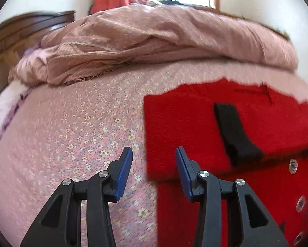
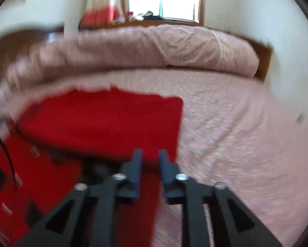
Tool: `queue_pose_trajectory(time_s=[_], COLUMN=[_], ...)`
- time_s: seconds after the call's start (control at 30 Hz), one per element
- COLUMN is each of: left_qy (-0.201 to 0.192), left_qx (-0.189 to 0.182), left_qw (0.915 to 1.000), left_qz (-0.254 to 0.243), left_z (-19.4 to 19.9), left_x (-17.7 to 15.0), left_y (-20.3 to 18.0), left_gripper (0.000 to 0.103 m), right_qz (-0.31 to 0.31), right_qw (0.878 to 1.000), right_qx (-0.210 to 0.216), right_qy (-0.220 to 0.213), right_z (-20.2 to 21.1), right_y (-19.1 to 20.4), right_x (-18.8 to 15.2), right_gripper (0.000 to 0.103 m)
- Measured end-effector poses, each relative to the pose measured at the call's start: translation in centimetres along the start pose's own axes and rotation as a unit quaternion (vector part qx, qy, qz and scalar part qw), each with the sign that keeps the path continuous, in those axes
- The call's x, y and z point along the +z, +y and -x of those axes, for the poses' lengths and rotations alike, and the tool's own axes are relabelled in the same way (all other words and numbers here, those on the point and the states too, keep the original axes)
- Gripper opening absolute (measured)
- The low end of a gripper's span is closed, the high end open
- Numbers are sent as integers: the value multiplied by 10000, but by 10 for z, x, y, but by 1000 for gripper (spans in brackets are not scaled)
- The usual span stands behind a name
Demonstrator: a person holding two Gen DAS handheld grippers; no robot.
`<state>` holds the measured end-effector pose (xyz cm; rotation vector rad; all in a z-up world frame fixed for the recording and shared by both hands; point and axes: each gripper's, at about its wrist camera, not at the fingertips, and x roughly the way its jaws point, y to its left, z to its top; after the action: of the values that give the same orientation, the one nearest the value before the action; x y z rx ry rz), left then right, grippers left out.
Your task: Fold small clothes
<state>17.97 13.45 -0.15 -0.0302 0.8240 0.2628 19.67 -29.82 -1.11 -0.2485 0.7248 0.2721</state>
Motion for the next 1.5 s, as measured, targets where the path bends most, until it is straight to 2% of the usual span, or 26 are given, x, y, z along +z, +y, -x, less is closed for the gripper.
queue_pose_trajectory(time_s=[0.03, 0.07, 0.17, 0.23, 0.33, 0.4, 0.53, 0.6, 0.7, 0.8, 0.9, 0.93, 1.03, 1.1, 1.27, 1.4, 1.5], left_qy=[92, 164, 358, 438, 604, 655, 423, 414, 455, 367, 298, 250, 247, 120, 6, 9, -54], left_qx=[37, 67, 161, 280, 456, 340, 59, 4, 94, -217, -714, -724, -342, -144, 268, 388, 539], left_qw=[9998, 9994, 9970, 9951, 9941, 9953, 9967, 9955, 9897, 9889, 9889, 9883, 9838, 9840, 9941, 9953, 9955], left_qz=[-156, -293, -668, -841, -779, -633, -691, -847, -1357, -1426, -1269, -1315, -1742, -1773, -1056, -892, -779], left_z=[0, 1, 6, 6, -5, -11, -16, -22, -18, 0, 7, 6, -12, -22, -33, -30, -29], left_x=[-2, -4, -16, -25, -32, -32, -20, -15, -16, -20, -17, -17, -19, -17, -6, -8, -11], left_y=[0, 1, 1, 1, 12, 18, 13, 7, 2, 7, 2, -3, -26, -31, -11, -3, 0], left_gripper=[37, 37, 38, 38, 38, 38, 38, 38, 38, 38, 52, 57, 58, 58, 73, 73, 73], right_qz=[165, 279, 490, 411, 197, 224, 404, 424, 423, 372, 335, 343, 380, 370, 329, 473, 333], right_qw=[9999, 9996, 9985, 9987, 9993, 9992, 9980, 9978, 9979, 9983, 9985, 9984, 9982, 9982, 9978, 9963, 9962], right_qx=[-17, -3, -212, -242, -246, -298, -465, -493, -483, -421, -392, -399, -428, -425, -548, -705, -788], right_qy=[33, 41, 117, 153, 176, 135, 112, 112, 114, 129, 179, 190, 200, 204, 178, 152, 130], right_z=[1, 1, -5, -13, -19, -19, -21, -23, -24, -25, -28, -29, -30, -30, -33, -43, -43], right_y=[2, 2, -4, -9, -17, -15, -5, -3, -3, -6, -8, -8, -7, -7, -5, 2, -4], right_x=[-4, -7, -14, -15, -12, -10, -10, -8, -8, -8, -7, -7, -7, -7, -3, 6, 6], right_gripper=[54, 58, 58, 58, 59, 59, 59, 59, 59, 60, 60, 60, 60, 61, 64, 64, 64])
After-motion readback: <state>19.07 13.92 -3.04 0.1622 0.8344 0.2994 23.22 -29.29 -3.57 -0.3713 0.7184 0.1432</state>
